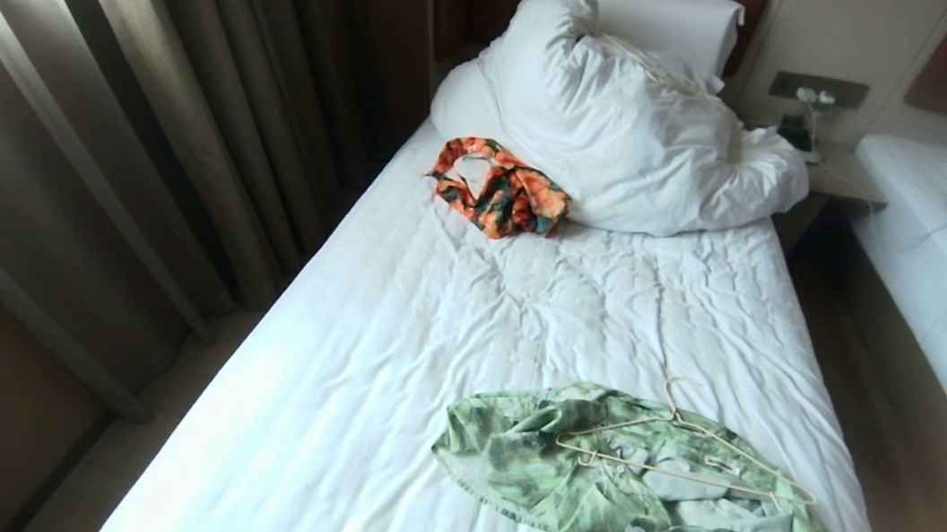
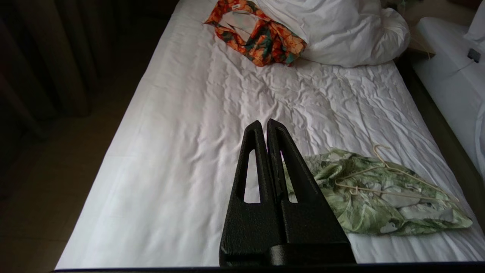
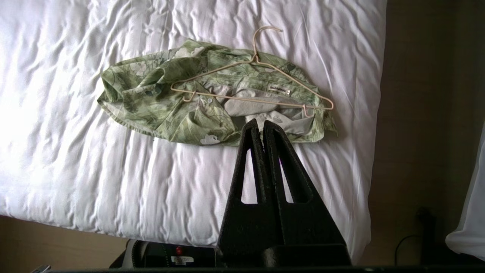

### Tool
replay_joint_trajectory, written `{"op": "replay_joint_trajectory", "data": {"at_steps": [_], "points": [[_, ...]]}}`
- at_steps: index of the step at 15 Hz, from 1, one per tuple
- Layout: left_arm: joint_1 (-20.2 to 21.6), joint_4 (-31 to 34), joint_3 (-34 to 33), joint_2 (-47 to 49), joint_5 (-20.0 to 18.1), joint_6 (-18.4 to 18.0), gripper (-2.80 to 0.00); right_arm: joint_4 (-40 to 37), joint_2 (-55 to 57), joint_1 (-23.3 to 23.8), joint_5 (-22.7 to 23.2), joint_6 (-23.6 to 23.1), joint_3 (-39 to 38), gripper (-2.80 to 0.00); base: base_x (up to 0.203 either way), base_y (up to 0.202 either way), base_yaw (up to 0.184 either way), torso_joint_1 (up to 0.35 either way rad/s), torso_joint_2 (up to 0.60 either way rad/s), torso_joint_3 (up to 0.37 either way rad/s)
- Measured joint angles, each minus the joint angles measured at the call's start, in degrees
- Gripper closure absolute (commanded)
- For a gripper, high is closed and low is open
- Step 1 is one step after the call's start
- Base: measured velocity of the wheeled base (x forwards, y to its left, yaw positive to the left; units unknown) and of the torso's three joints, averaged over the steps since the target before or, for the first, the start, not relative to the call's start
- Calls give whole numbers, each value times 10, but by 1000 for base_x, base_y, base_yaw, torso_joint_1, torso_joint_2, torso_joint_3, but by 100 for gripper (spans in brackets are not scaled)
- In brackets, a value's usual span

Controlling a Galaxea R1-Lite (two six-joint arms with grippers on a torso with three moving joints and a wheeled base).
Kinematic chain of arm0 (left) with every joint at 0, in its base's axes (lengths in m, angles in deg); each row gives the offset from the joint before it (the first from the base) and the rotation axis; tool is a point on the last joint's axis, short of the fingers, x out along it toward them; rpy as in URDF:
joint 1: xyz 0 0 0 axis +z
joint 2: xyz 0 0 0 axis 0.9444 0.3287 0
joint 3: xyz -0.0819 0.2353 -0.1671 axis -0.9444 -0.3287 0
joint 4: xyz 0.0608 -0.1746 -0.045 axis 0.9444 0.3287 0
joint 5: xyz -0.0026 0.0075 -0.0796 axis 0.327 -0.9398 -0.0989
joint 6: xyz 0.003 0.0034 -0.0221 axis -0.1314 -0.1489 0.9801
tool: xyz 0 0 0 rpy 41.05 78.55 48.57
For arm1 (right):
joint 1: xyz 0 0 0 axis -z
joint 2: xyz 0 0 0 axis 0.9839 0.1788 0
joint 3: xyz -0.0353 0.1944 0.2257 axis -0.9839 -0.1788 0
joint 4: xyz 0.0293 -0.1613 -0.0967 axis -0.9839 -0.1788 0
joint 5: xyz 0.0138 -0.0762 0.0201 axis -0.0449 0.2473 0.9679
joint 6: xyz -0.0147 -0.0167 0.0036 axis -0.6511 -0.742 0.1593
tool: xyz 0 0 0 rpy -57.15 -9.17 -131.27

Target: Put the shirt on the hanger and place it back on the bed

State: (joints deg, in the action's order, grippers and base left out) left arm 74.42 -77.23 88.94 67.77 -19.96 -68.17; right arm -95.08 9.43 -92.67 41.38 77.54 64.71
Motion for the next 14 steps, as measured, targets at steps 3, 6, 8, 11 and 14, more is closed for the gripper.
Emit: {"op": "replay_joint_trajectory", "data": {"at_steps": [3,6,8,11,14], "points": [[-1,104,4,-88,-24,-1,0,-71,-117,0,-1,22,-8,0,0,0,0,0,0,0],[-24,160,0,-157,-34,-2,0,-133,-209,7,-1,31,-16,0,0,0,0,0,0,0],[-42,189,-1,-191,-36,-4,0,-143,-257,22,4,32,-34,0,0,0,0,0,0,0],[-41,193,-5,-235,-36,-8,0,-142,-328,54,20,33,-86,0,0,0,0,0,0,0],[-39,192,-29,-294,-31,-43,0,-118,-400,93,47,31,-136,0,0,0,0,0,0,0]]}}
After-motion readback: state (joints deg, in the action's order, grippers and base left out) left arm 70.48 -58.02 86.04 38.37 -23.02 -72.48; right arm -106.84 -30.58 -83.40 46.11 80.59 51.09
